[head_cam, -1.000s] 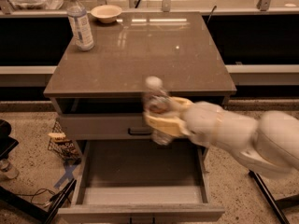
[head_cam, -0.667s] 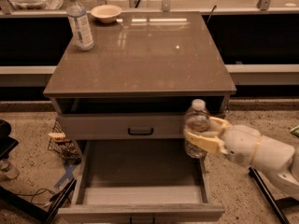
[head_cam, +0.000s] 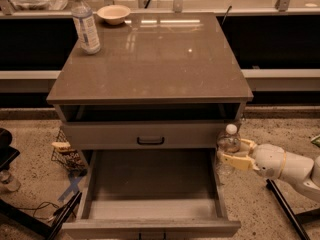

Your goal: Place water bottle into middle drawer

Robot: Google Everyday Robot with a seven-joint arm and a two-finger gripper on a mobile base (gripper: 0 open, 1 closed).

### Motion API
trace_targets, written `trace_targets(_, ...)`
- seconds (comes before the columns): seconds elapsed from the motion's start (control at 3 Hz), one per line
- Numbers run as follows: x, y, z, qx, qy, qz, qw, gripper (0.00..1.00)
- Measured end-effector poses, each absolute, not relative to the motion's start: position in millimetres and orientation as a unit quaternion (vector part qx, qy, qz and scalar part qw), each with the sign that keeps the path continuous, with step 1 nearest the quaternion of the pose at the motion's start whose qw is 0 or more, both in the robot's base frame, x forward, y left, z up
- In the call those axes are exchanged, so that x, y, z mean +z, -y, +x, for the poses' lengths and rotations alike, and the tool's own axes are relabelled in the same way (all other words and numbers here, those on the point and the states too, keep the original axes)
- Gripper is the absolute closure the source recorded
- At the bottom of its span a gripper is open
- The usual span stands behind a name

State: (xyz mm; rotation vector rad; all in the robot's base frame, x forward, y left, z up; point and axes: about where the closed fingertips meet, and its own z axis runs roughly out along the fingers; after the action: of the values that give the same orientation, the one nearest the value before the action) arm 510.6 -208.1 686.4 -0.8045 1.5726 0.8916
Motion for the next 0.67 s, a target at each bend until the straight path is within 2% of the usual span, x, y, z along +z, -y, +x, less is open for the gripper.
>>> trace_targets(0.67,676,202,518,0.382,-0.667,-0.337,0.544,1.00)
